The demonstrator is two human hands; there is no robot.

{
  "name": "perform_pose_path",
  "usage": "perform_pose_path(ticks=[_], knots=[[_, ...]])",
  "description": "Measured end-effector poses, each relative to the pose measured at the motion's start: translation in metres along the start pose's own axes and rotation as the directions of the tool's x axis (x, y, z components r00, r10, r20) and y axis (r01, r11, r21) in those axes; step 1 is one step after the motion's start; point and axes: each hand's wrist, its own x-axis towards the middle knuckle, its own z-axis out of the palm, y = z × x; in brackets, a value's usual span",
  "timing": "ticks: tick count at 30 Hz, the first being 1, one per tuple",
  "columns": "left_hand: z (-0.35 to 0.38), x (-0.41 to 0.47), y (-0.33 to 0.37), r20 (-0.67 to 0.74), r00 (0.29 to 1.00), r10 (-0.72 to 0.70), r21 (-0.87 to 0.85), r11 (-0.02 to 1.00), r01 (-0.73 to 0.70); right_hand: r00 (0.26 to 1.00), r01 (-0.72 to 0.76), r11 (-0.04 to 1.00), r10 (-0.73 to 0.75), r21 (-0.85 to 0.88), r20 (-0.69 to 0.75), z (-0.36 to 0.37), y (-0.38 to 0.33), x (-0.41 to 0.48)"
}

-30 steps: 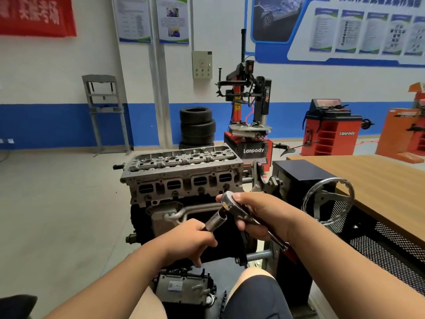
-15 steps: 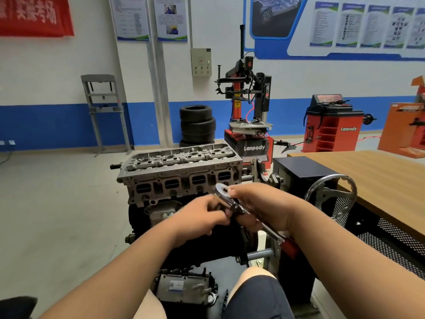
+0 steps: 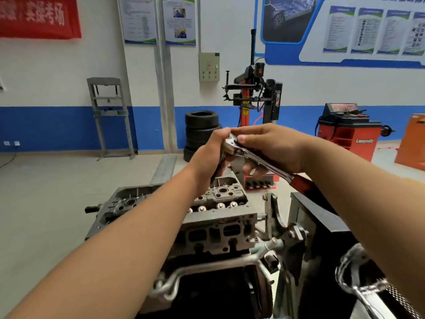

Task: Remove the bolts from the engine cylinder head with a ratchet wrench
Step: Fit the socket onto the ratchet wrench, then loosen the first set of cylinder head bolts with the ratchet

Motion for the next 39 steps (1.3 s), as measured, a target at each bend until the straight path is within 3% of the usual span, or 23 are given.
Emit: perform_pose_path(ticks=[2,4,8,12,15,21,28,33,39], knots=[[-0.001,0.027,-0.005,-0.037,0.999,-0.004,-0.042,0.999,0.003,0.997,-0.069,0.991,0.065,-0.112,-0.041,-0.012,-0.005,0.019],[-0.001,0.05,-0.018,-0.087,0.995,-0.057,-0.078,0.996,0.05,0.98,-0.197,0.919,0.174,-0.341,-0.096,-0.024,-0.004,0.03],[-0.005,0.089,-0.053,-0.208,0.953,-0.219,-0.266,0.95,0.161,0.936,-0.325,0.554,0.305,-0.766,-0.177,-0.039,0.008,0.033],[0.002,0.114,-0.083,-0.197,0.914,-0.356,-0.438,0.865,0.242,0.935,-0.339,0.323,0.221,-0.884,-0.278,-0.033,0.022,0.037],[0.008,0.126,-0.09,-0.163,0.908,-0.387,-0.447,0.849,0.282,0.932,-0.352,0.239,0.174,-0.905,-0.317,-0.028,0.03,0.039],[0.018,0.133,-0.105,-0.099,0.911,-0.4,-0.482,0.82,0.308,0.904,-0.414,0.189,0.196,-0.89,-0.379,-0.017,0.039,0.032],[0.018,0.146,-0.096,-0.007,0.955,-0.296,-0.415,0.87,0.266,0.901,-0.433,0.24,0.149,-0.869,-0.408,-0.019,0.026,0.026],[0.011,0.144,-0.106,0.069,0.963,-0.261,-0.381,0.885,0.267,0.899,-0.432,0.253,0.203,-0.866,-0.389,-0.018,0.025,0.025],[0.005,0.146,-0.109,-0.032,0.976,-0.217,-0.454,0.873,0.179,0.906,-0.422,0.267,0.157,-0.866,-0.393,-0.02,0.038,0.035]])
